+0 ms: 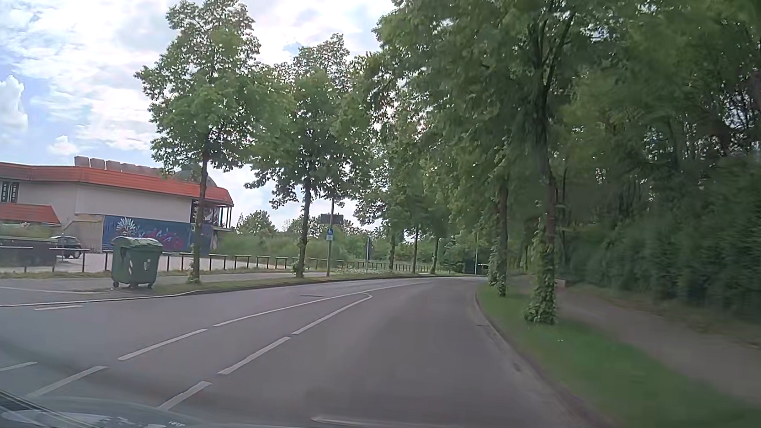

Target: Follow the waypoints while adhering to traffic rules and regulations

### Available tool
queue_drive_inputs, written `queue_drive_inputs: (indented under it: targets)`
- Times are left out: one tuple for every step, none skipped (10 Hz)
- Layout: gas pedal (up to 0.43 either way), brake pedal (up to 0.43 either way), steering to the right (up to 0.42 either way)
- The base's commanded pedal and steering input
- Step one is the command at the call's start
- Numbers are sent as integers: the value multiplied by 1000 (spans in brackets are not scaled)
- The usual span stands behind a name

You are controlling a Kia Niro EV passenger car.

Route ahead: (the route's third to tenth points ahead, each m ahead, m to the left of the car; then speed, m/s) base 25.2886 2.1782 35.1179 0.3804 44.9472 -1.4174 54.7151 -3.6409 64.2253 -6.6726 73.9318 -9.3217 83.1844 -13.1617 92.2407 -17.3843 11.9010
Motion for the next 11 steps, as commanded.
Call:
queue_drive_inputs:
  targets:
    - [228, 18, 16]
    - [150, 18, 16]
    - [28, 18, 16]
    - [28, 24, 16]
    - [39, 18, 17]
    - [47, 18, 18]
    - [79, 18, 21]
    - [79, 18, 24]
    - [118, 18, 24]
    - [138, 18, 24]
    - [138, 18, 24]
